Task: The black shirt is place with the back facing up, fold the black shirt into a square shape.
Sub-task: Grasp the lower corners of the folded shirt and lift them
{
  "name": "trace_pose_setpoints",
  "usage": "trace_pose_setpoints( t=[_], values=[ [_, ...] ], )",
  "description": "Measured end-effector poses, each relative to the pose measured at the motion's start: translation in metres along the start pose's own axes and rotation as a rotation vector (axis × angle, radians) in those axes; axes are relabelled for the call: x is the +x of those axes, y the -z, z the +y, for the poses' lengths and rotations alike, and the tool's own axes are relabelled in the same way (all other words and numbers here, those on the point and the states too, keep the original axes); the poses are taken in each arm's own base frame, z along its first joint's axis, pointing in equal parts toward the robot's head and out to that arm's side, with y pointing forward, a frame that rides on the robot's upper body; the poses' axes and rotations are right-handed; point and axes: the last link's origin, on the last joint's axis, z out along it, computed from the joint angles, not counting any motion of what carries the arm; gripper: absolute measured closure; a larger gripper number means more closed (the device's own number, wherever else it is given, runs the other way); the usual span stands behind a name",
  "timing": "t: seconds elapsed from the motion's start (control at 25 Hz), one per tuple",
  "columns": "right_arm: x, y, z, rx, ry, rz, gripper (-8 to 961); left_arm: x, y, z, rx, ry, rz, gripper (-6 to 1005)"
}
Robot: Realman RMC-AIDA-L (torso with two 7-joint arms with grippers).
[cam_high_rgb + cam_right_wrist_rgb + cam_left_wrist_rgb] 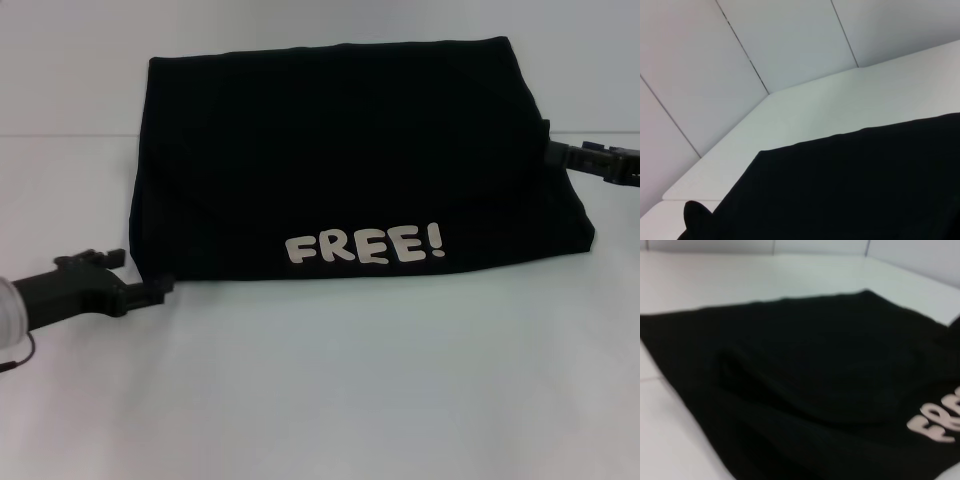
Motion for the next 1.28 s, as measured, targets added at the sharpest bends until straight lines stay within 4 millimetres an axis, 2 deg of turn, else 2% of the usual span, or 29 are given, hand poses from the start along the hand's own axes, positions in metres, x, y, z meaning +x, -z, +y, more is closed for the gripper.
trace_pose_setpoints(
  t=[0.36,0.6,0.84,1.16,1.28],
  values=[
    [-0.004,-0.008,0.004,-0.004,0.008,0.0,128,0.003,-0.027,0.008,0.008,-0.05,-0.06,110],
    [-0.004,-0.012,0.005,-0.001,0.015,0.004,128,0.011,-0.031,0.009,-0.004,-0.066,-0.051,110],
    [-0.001,-0.01,0.003,0.008,0.009,0.006,128,0.014,-0.025,0.01,-0.031,-0.094,-0.047,110],
    [0.002,-0.007,0.001,0.014,0.001,0.006,128,0.013,-0.023,0.004,-0.001,-0.105,-0.065,263],
    [0.002,-0.006,0.001,0.014,0.001,0.005,127,0.015,-0.025,0.005,-0.005,-0.11,-0.068,386]
  ],
)
